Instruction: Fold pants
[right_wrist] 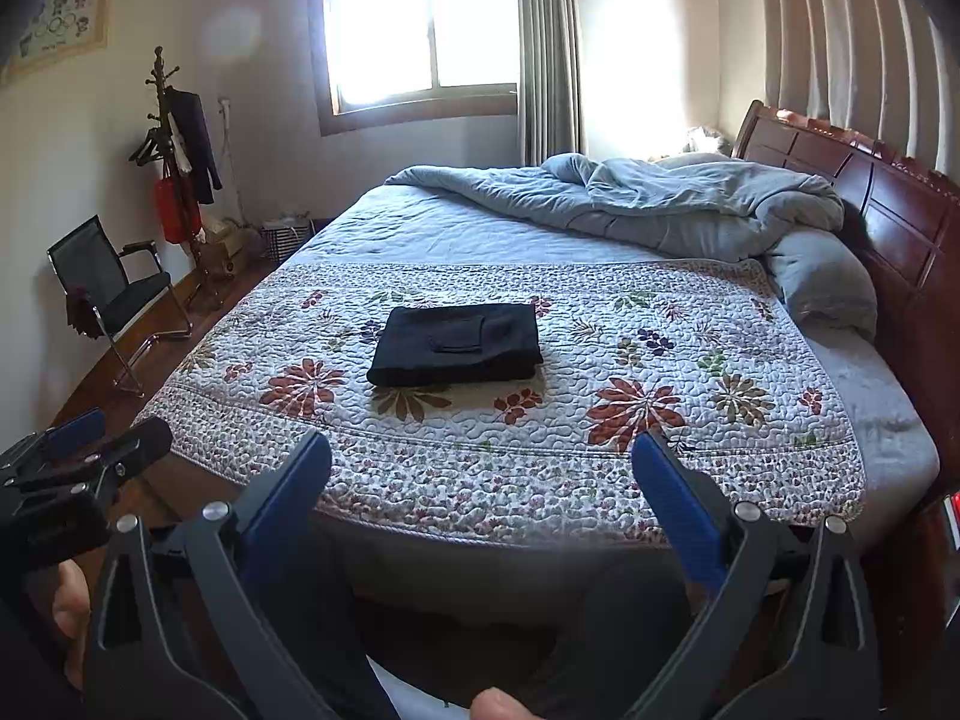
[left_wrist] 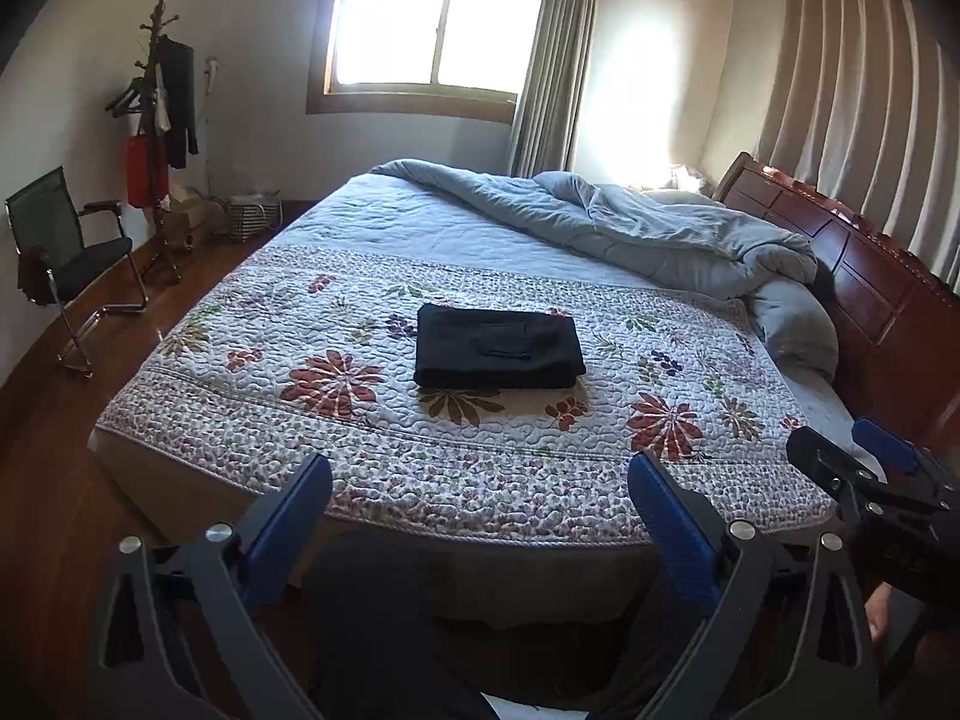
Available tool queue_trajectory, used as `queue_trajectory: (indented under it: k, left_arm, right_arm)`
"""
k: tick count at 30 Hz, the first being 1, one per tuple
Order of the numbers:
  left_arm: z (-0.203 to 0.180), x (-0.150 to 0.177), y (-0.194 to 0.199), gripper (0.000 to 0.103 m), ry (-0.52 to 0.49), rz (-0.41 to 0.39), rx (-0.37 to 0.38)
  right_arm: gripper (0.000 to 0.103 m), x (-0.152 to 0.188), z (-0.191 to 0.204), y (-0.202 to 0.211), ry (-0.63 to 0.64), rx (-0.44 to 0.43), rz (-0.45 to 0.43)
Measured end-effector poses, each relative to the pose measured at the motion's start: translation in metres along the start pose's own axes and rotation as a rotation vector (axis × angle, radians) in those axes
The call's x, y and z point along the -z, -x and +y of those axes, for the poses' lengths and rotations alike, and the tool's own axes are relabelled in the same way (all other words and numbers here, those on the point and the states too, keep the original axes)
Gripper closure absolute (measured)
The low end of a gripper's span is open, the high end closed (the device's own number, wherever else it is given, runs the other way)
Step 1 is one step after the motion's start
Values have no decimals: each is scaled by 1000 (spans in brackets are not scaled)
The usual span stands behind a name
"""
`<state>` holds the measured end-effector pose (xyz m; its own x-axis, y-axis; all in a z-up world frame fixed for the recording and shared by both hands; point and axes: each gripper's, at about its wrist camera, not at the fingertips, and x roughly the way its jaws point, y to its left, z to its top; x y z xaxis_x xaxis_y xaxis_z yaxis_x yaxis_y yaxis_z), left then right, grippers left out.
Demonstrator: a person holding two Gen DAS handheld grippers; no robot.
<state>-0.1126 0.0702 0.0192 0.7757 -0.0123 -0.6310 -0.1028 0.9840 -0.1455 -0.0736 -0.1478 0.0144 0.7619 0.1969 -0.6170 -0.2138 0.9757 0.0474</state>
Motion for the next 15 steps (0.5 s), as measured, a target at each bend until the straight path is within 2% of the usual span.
queue_trajectory:
  k: [15]
  left_arm:
    - [6,-12,-22,4,-15,8,-34]
  right_arm:
    - [3,-12,8,-25,20,-6,16]
